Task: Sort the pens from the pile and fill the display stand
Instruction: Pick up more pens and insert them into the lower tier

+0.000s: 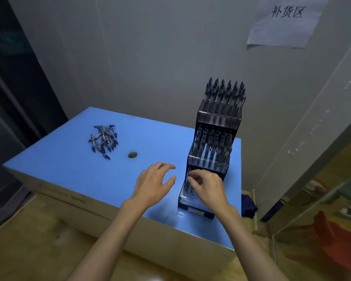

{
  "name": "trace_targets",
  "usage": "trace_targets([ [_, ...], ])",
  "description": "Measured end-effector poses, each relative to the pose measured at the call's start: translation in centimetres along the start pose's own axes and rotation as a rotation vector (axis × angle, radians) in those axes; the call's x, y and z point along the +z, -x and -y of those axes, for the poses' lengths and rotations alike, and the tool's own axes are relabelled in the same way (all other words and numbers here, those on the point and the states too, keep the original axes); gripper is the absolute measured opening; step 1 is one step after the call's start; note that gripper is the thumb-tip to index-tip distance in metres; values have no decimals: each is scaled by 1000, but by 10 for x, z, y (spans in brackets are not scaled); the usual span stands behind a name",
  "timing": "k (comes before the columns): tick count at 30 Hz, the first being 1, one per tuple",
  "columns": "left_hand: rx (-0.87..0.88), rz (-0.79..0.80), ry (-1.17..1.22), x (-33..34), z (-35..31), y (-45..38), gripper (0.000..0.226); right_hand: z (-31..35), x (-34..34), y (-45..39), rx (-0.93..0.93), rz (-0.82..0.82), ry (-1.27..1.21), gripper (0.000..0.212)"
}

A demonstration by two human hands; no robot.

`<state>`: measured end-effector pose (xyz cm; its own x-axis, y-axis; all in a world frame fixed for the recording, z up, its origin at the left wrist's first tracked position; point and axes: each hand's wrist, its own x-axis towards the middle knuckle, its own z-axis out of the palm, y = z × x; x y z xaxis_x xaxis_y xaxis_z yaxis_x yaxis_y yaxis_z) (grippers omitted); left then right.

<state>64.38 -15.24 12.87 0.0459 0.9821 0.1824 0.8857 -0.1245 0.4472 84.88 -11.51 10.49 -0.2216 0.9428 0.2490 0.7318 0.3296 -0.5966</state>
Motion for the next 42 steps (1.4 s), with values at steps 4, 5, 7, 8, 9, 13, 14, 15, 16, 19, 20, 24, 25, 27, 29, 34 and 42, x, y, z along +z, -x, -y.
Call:
trace_targets([
  [4, -41, -31, -36, -19, 7, 10, 40, 26, 7, -7, -88, 41, -4, 28],
  [5, -51, -34, -53, -25, 11, 13, 41, 34, 10, -10, -109, 47, -10, 30],
  [7, -76, -44, -79, -37, 22, 18, 43, 51, 17, -16, -148, 69, -18, 31],
  [8, -89, -49, -88, -43, 29, 21, 44, 59, 22, -18, -161, 85, -20, 32],
  [9, -103, -54, -96, -49, 37, 25, 45, 66, 28, -21, -170, 97, -24, 32],
  [13, -152, -64, -111, -72, 75, 39, 46, 100, 57, -30, -191, 113, -25, 32],
  [14, -158, -63, -114, -77, 87, 42, 47, 109, 65, -31, -190, 117, -23, 32],
  [15, -163, -63, -118, -83, 99, 45, 47, 118, 73, -33, -182, 122, -22, 32],
  [16, -166, -63, -118, -89, 111, 47, 46, 128, 81, -35, -173, 124, -20, 32],
  [19, -163, -62, -110, -109, 151, 52, 46, 158, 107, -40, -155, 113, -6, 31],
  [20, -160, -61, -108, -116, 165, 53, 46, 169, 116, -41, -150, 111, 2, 31],
  [24, -137, -75, -65, -142, 222, 61, 43, 209, 156, -48, -115, 103, 28, 33],
  [25, -134, -79, -44, -147, 236, 63, 42, 219, 166, -49, -107, 103, 38, 33],
  [27, -130, -83, -6, -155, 265, 68, 39, 236, 185, -52, -93, 108, 60, 33],
  [29, -120, -71, 15, -161, 293, 72, 39, 252, 203, -54, -71, 107, 74, 33],
  [34, -114, -41, 95, -180, 353, 67, 36, 279, 242, -65, -13, 122, 94, 34],
  [42, -108, 14, 121, -190, 427, 21, 35, 291, 293, -112, 69, 133, 73, 33],
])
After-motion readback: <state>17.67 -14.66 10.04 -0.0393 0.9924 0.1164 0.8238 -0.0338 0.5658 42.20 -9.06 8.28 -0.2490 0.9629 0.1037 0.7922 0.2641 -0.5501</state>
